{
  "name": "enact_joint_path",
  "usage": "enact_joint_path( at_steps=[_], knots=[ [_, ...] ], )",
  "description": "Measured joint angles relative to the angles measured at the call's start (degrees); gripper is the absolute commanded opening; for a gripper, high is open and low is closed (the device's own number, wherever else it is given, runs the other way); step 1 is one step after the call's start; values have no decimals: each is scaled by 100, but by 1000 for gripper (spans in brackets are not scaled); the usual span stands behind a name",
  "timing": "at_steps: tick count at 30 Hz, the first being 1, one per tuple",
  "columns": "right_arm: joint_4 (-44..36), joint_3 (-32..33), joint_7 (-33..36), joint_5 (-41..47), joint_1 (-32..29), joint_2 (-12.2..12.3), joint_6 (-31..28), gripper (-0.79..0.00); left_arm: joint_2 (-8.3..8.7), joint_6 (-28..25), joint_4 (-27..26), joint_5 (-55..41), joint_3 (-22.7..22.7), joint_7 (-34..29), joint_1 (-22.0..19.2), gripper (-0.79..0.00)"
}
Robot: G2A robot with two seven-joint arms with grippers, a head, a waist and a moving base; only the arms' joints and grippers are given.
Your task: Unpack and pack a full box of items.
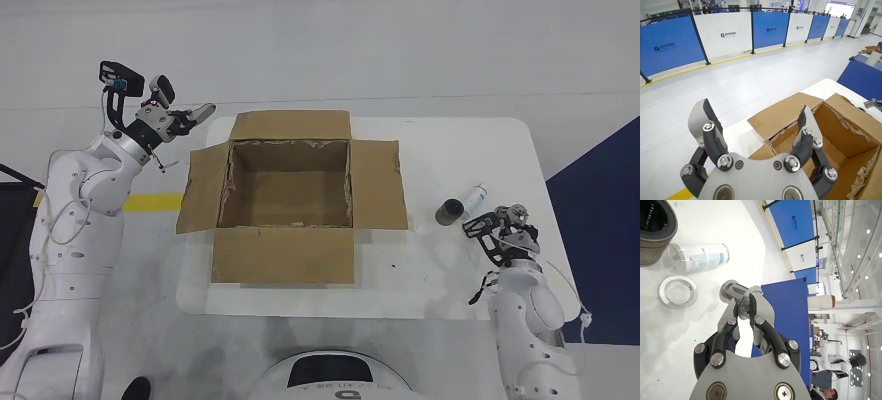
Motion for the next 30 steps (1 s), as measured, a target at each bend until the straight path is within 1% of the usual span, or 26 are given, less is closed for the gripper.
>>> enact_joint_path(
  at_steps=[3, 8, 11, 18, 22, 24, 29, 30],
  knots=[
    [101, -19, 57, -234, 52, 13, -83, -785, 0, 0, 0, 0, 0, 0, 0, 0],
    [56, 3, 52, -593, -28, 57, -639, -785, 0, 0, 0, 0, 0, 0, 0, 0],
    [8, 12, 38, -699, -63, 73, -856, -785, 0, 0, 0, 0, 0, 0, 0, 0],
    [41, -56, 71, -831, -47, 80, -892, -785, 0, 0, 0, 0, 0, 0, 0, 0],
    [14, -90, 50, -845, -55, 82, -903, -742, 0, 0, 0, 0, 0, 0, 0, 0],
    [3, -115, 35, -914, -75, 87, -940, -708, 0, 0, 0, 0, 0, 0, 0, 0],
    [-17, -166, 11, -1064, -121, 96, -958, -610, 0, 0, 0, 0, 0, 0, 0, 0],
    [-26, -171, 9, -1094, -132, 98, -966, -576, 0, 0, 0, 0, 0, 0, 0, 0]
  ],
)
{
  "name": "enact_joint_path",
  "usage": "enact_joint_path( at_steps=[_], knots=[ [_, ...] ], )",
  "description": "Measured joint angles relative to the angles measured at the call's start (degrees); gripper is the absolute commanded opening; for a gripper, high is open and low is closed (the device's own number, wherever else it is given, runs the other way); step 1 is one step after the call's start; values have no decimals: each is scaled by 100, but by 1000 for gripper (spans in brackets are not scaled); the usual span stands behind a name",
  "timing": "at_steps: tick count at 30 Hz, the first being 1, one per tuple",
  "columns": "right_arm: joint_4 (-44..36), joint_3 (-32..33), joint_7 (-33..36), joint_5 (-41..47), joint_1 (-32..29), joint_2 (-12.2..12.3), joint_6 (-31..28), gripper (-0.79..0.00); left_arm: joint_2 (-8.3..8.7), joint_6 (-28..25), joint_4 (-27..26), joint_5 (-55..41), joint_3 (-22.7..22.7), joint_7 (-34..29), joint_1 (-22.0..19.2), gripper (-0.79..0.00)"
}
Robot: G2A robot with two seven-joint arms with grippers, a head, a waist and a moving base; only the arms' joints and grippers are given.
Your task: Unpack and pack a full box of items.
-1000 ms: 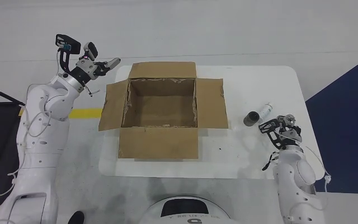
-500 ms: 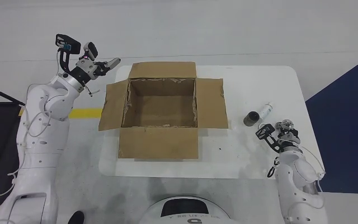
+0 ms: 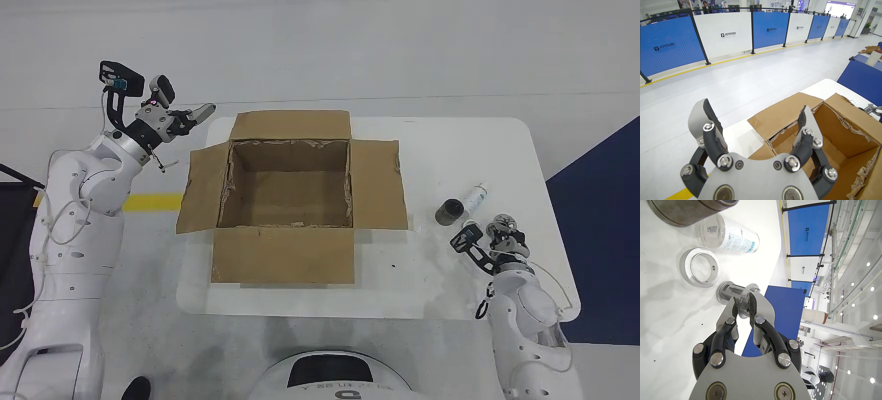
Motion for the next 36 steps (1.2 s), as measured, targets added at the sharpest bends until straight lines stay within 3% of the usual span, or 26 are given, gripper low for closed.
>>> enact_joint_path(
  at_steps=[6, 11, 13, 15, 16, 17, 18, 19, 20, 21, 23, 28, 32, 36],
  knots=[
    [-134, 23, -33, 50, -64, 1, 59, -508, 0, 0, 0, 0, 0, 0, 0, 0],
    [-552, 199, -313, 865, -195, -25, 140, -508, 0, 0, 0, 0, 0, 0, 0, 0],
    [-791, 320, -474, 1306, -295, -33, 80, -431, 0, 0, 0, 0, 0, 0, 0, 0],
    [-1045, 467, -667, 1929, -401, -51, 64, -413, 0, 0, 0, 0, 0, 0, 0, 0],
    [-1130, 519, -739, 2233, -430, -61, 77, -292, 0, 0, 0, 0, 0, 0, 0, 0],
    [-1220, 564, -836, 2662, -450, -79, 114, -268, 0, 0, 0, 0, 0, 0, 0, 0],
    [-1266, 578, -888, 3009, -455, -96, 146, -400, 0, 0, 0, 0, 0, 0, 0, 0],
    [-1299, 583, -905, 3371, -455, -113, 161, -397, 0, 0, 0, 0, 0, 0, 0, 0],
    [-1333, 576, -895, 3830, -451, -133, 160, -283, 0, 0, 0, 0, 0, 0, 0, 0],
    [-1345, 554, -863, 4159, -444, -149, 156, -259, 0, 0, 0, 0, 0, 0, 0, 0],
    [-1349, 468, -689, 4858, -407, -180, 138, 0, 0, 0, 0, 0, 0, 0, 0, 0],
    [-1268, 223, -416, 5881, -264, -238, 353, 0, 0, 0, 0, 0, 0, 0, 0, 0],
    [-1259, 74, -74, 6794, -138, -307, 970, 0, 0, 0, 0, 0, 0, 0, 0, 0],
    [-1267, 72, -76, 6794, -139, -308, 980, 0, 0, 0, 0, 0, 0, 0, 0, 0]
  ],
)
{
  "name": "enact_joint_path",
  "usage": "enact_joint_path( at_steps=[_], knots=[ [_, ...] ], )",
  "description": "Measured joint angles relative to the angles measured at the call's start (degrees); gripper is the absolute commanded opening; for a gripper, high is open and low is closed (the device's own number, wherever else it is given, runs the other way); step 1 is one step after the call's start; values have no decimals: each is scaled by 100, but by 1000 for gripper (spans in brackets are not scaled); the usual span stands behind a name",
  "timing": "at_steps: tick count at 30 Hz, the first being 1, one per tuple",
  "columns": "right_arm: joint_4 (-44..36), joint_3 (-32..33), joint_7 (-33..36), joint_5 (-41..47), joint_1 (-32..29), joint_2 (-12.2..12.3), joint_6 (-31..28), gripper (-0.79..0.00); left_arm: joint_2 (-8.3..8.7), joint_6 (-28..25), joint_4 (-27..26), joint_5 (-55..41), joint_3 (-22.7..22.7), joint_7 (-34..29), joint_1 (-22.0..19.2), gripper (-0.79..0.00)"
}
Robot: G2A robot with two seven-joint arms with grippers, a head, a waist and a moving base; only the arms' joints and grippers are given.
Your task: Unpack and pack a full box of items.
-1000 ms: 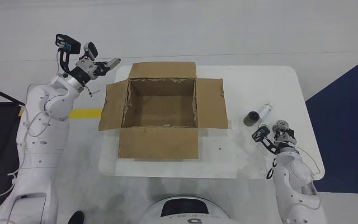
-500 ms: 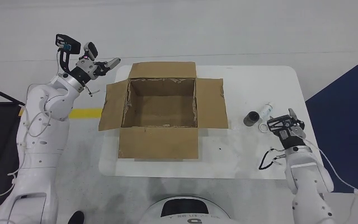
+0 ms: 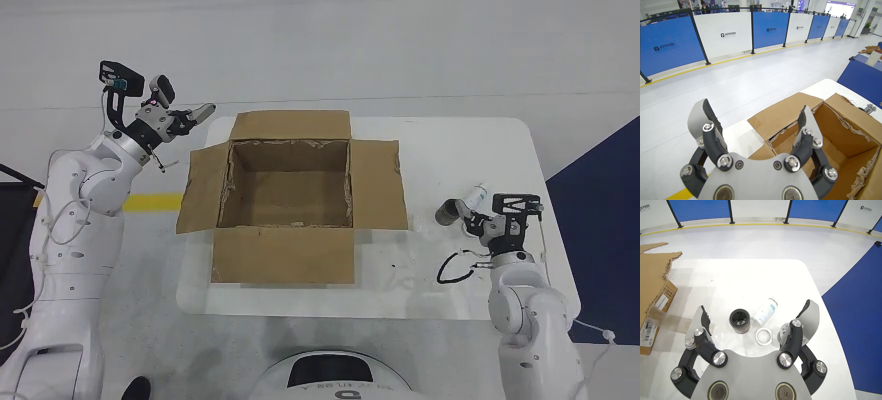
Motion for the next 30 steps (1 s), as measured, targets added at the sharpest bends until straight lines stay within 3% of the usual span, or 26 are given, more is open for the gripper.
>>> enact_joint_path(
  at_steps=[17, 20, 25, 29, 30],
  knots=[
    [35, 50, 42, 66, 1, 3, -73, 0, 0, 0, 0, 0, 0, 0, 0, 0],
    [86, 444, 365, 694, 12, 44, -454, 0, 0, 0, 0, 0, 0, 0, 0, 0],
    [210, 943, 939, 1162, 136, 97, -514, 0, 0, 0, 0, 0, 0, 0, 0, 0],
    [548, 1329, 1805, 2017, 415, 159, -668, 0, 0, 0, 0, 0, 0, 0, 0, 0],
    [655, 1398, 2017, 2201, 509, 178, -727, -31, 0, 0, 0, 0, 0, 0, 0, 0]
  ],
)
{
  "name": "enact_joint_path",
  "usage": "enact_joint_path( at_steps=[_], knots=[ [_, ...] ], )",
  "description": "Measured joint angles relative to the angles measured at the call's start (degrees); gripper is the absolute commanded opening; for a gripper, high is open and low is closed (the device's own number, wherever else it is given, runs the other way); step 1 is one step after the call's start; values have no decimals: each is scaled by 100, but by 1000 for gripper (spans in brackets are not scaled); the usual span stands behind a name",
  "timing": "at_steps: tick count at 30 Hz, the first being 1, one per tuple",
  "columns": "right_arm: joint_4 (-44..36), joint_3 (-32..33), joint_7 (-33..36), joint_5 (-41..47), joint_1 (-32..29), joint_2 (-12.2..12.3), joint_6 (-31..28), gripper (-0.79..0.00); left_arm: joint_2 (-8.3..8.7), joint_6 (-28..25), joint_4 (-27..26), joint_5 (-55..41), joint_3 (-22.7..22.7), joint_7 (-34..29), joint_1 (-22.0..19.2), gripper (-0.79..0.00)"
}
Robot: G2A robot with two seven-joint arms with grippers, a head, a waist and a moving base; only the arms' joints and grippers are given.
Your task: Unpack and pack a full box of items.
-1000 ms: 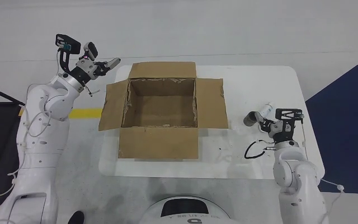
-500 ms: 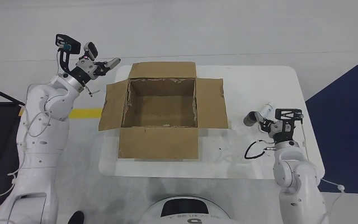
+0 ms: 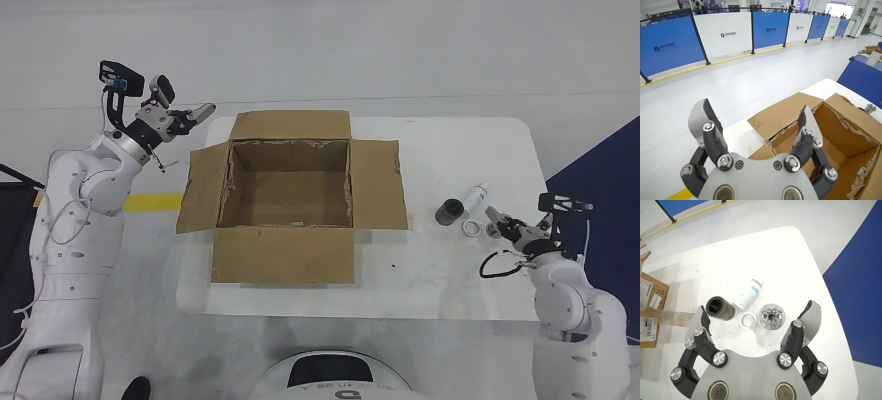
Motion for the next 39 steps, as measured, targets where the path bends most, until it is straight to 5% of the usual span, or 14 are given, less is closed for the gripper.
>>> enact_joint_path(
  at_steps=[2, 3, 8, 23, 31, 33, 34, 39],
  knots=[
    [285, 137, 457, 349, 223, 49, -133, -215, 0, 0, 0, 0, 0, 0, 0, 0],
    [412, 183, 638, 455, 320, 72, -178, -225, 0, 0, 0, 0, 0, 0, 0, 0],
    [828, 165, 1113, 50, 657, 180, -264, -92, 0, 0, 0, 0, 0, 0, 0, 0],
    [1259, -504, 1144, -1081, 1053, 262, 340, -132, 0, 0, 0, 0, 0, 0, 0, 0],
    [1264, -474, 1275, -1060, 1041, 311, 333, -496, 0, 0, 0, 0, 0, 0, 0, 0],
    [1308, -490, 1292, -1105, 1057, 322, 373, -634, 0, 0, 0, 0, 0, 0, 0, 0],
    [1322, -505, 1294, -1129, 1064, 326, 391, -785, 0, 0, 0, 0, 0, 0, 0, 0],
    [1297, -535, 1245, -1174, 1034, 346, 446, -785, 0, 0, 0, 0, 0, 0, 0, 0]
  ],
)
